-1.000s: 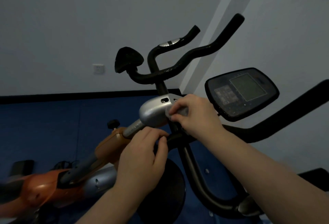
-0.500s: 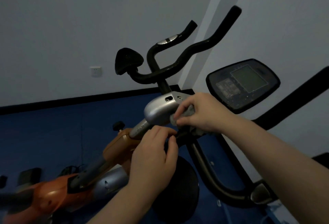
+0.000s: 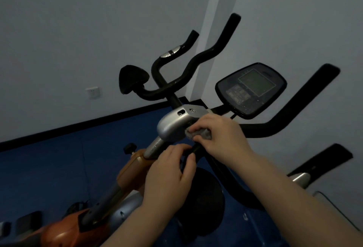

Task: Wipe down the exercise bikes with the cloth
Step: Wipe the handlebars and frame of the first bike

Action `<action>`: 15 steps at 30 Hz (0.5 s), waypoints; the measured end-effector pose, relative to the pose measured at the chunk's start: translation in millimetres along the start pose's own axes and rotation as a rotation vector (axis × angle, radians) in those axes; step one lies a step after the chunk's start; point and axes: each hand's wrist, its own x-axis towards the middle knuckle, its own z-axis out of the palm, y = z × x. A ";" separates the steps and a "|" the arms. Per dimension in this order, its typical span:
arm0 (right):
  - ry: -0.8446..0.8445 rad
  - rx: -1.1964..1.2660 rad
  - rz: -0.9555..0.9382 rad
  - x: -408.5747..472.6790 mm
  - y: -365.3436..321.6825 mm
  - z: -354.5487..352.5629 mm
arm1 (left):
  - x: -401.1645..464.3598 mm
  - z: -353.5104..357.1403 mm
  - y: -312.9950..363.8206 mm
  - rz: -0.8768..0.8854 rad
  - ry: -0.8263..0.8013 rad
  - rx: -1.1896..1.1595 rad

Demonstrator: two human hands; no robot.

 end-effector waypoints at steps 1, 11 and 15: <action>0.035 -0.004 0.008 -3.7 -1.3 2.3 | -3.4 -1.9 -0.6 -0.023 0.003 0.011; 0.144 0.185 -0.101 -73.2 -28.5 -33.4 | -86.9 -44.2 8.0 -0.216 0.285 0.272; 0.078 0.279 -0.276 -124.9 -60.7 -11.5 | -158.5 -54.2 12.5 -0.293 0.396 0.420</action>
